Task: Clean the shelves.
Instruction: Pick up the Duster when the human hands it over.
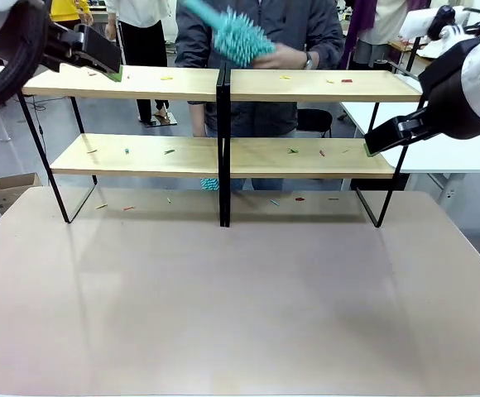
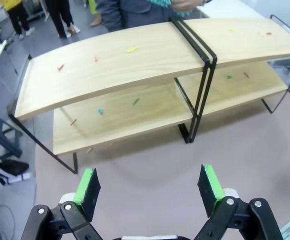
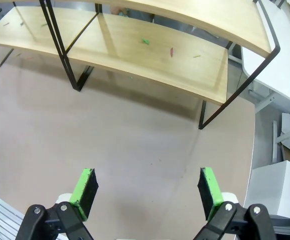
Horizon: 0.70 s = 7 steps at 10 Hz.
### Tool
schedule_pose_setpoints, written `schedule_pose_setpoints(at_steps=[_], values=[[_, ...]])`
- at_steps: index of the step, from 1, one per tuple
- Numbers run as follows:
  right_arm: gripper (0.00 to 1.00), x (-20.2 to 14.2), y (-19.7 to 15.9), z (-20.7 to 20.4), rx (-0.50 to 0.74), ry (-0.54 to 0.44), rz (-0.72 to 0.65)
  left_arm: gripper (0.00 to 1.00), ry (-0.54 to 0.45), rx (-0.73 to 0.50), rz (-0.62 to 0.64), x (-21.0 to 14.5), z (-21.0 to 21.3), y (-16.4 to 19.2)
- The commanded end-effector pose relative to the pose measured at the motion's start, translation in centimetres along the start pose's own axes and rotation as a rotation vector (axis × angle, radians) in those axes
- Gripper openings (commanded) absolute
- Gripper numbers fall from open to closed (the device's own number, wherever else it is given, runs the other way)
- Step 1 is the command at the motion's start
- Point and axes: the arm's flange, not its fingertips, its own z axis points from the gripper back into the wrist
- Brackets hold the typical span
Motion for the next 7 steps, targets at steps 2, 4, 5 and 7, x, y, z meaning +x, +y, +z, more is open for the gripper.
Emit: schedule_pose_setpoints(at_steps=[2,4,5,7], values=[[1.0,0.3,-0.1,-0.5,0.029,-0.005,-0.014,1.0,-0.043,-0.039,-0.102,-1.1,0.5,0.4],[1.0,0.2,-0.3,-0.6,0.028,-0.006,-0.024,1.0,-0.054,-0.024,-0.106,-1.4,1.1,0.6],[1.0,0.3,-0.3,-0.7,0.032,-0.006,-0.025,1.0,-0.083,-0.029,-0.105,-1.4,1.6,0.9],[1.0,0.5,-0.3,-0.9,0.039,-0.004,-0.018,1.0,-0.096,-0.049,-0.088,-1.7,2.1,1.3]])
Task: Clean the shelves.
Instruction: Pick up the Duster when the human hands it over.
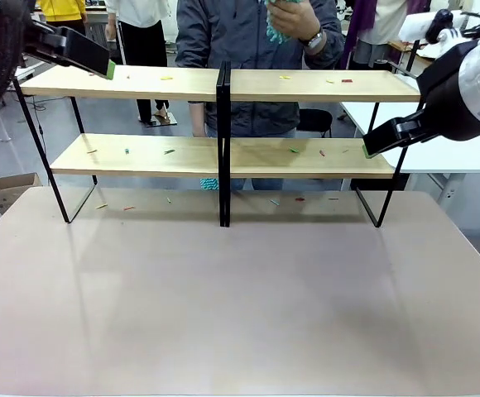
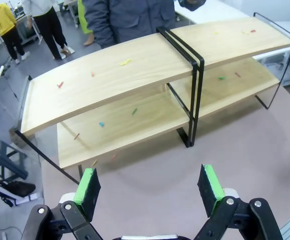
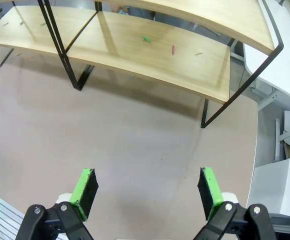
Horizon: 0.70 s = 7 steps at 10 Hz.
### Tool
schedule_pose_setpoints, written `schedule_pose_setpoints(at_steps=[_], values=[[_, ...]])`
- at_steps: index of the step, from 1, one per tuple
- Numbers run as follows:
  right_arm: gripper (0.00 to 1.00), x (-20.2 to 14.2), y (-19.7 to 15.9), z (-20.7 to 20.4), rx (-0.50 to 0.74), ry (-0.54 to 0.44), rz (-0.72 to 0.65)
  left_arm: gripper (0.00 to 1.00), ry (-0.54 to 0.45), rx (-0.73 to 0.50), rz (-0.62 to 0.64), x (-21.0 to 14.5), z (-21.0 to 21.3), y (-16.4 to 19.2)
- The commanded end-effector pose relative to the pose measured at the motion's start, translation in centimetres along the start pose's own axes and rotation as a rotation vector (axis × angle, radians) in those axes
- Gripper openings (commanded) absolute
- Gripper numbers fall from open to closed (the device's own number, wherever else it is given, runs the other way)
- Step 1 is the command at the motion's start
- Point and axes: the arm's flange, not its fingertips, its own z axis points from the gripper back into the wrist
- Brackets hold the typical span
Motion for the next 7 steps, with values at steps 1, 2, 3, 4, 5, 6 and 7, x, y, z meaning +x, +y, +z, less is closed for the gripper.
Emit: schedule_pose_setpoints(at_steps=[1,2,3,4,5,6,7], values=[[1.0,0.55,-0.2,-0.37,0.029,-0.012,-0.004,1.0,-0.022,-0.031,-0.007,-0.7,0.11,0.46],[1.0,0.54,-0.24,-0.43,0.032,-0.012,-0.004,1.0,-0.02,-0.033,0.009,-0.58,0.01,0.55],[1.0,0.57,-0.2,-0.53,0.036,-0.012,-0.003,1.0,-0.03,-0.03,0.024,-0.59,0.01,0.68],[1.0,0.68,-0.13,-0.56,0.037,-0.012,0.002,1.0,-0.027,-0.026,0.052,-0.56,-0.07,0.75],[1.0,0.74,-0.12,-0.59,0.039,-0.014,0.005,1.0,-0.008,-0.015,0.013,-0.22,0.18,0.28],[1.0,0.79,-0.08,-0.64,0.037,-0.007,0.015,1.0,-0.008,-0.015,0.013,-0.22,0.18,0.28],[1.0,0.82,0.01,-0.57,0.041,-0.006,0.013,1.0,-0.008,-0.015,0.013,-0.22,0.18,0.28]])
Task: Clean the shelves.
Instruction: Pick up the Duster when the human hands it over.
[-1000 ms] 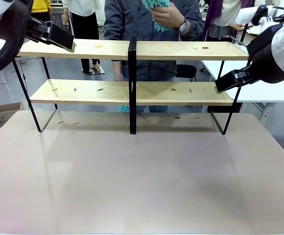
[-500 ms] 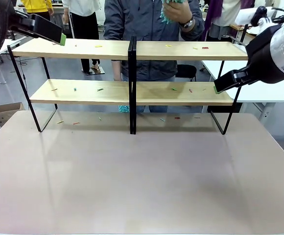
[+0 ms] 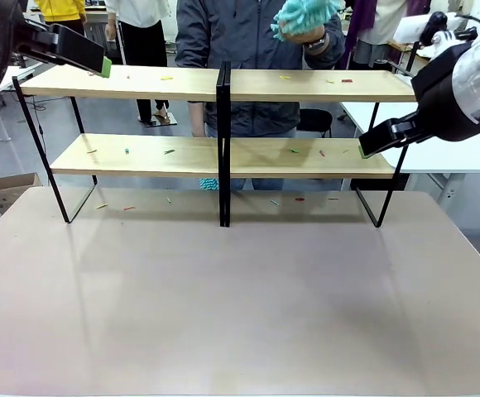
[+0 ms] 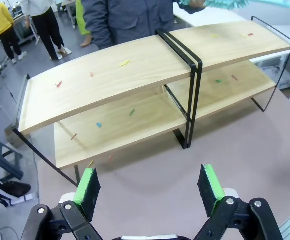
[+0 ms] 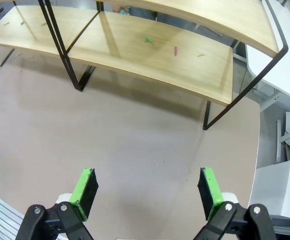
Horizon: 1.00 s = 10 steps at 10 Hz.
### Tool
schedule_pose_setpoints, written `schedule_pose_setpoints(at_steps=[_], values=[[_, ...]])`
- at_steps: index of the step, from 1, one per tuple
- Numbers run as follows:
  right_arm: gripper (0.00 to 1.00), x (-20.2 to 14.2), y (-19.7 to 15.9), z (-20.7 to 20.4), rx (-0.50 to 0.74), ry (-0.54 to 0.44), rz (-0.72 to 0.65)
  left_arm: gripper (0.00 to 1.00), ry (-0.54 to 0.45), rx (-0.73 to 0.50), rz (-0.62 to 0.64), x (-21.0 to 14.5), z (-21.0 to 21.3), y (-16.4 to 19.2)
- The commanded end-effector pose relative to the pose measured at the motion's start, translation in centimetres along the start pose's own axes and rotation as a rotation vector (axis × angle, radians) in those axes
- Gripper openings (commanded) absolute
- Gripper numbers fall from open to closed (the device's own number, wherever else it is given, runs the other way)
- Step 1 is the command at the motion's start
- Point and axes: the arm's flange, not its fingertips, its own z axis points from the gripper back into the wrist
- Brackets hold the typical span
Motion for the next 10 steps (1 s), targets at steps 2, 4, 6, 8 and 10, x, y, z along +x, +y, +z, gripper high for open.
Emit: schedule_pose_setpoints(at_steps=[2,4,6,8,10], values=[[1.0,1.4,0.7,0.6,0.014,-0.022,-0.051,1.0,-0.001,0.001,-0.005,0.0,0.1,0.0],[1.0,2.9,1.1,1.1,0.012,-0.043,-0.141,1.0,-0.001,0.001,-0.005,0.0,0.1,0.0],[1.0,4.8,1.4,0.7,-0.003,-0.063,-0.089,1.0,-0.001,0.001,-0.005,0.0,0.1,0.0],[1.0,6.1,1.3,0.3,-0.014,-0.065,-0.117,1.0,-0.001,0.001,-0.005,0.0,0.1,0.0],[1.0,6.7,1.8,-0.1,-0.002,-0.073,-0.184,1.0,-0.001,0.001,-0.005,0.0,0.1,0.0]])
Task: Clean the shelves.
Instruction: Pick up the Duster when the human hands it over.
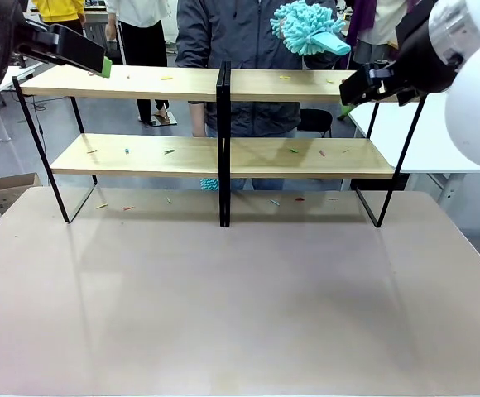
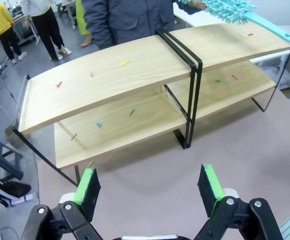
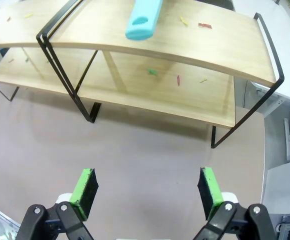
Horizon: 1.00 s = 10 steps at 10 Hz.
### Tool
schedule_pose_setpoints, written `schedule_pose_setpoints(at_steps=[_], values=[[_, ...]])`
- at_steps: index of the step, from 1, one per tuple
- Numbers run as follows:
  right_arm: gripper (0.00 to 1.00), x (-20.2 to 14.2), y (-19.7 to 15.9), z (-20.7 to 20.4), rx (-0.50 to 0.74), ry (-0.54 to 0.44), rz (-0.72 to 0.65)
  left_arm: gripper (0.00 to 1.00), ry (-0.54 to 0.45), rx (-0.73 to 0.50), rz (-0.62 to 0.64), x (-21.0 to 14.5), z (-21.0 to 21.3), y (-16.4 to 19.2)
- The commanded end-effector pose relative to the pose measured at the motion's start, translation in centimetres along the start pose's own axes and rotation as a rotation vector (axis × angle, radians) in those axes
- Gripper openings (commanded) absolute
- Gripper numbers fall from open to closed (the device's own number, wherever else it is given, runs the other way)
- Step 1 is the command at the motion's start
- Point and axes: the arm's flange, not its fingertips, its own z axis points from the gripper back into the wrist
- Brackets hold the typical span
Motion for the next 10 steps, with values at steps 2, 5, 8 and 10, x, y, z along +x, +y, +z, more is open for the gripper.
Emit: schedule_pose_setpoints(at_steps=[2,5,8,10], values=[[1.0,0.7,1.5,-0.8,-0.019,-0.053,-0.081,1.0,-0.001,0.001,-0.005,0.0,0.1,0.0],[1.0,1.3,1.8,0.4,-0.046,-0.107,-0.036,1.0,-0.001,0.001,-0.005,0.0,0.1,0.0],[1.0,1.4,2.1,0.7,-0.058,-0.108,0.034,1.0,-0.001,0.001,-0.005,0.0,0.1,0.0],[1.0,1.3,2.6,1.2,-0.086,-0.111,0.087,1.0,-0.001,0.001,-0.005,0.0,0.1,0.0]])
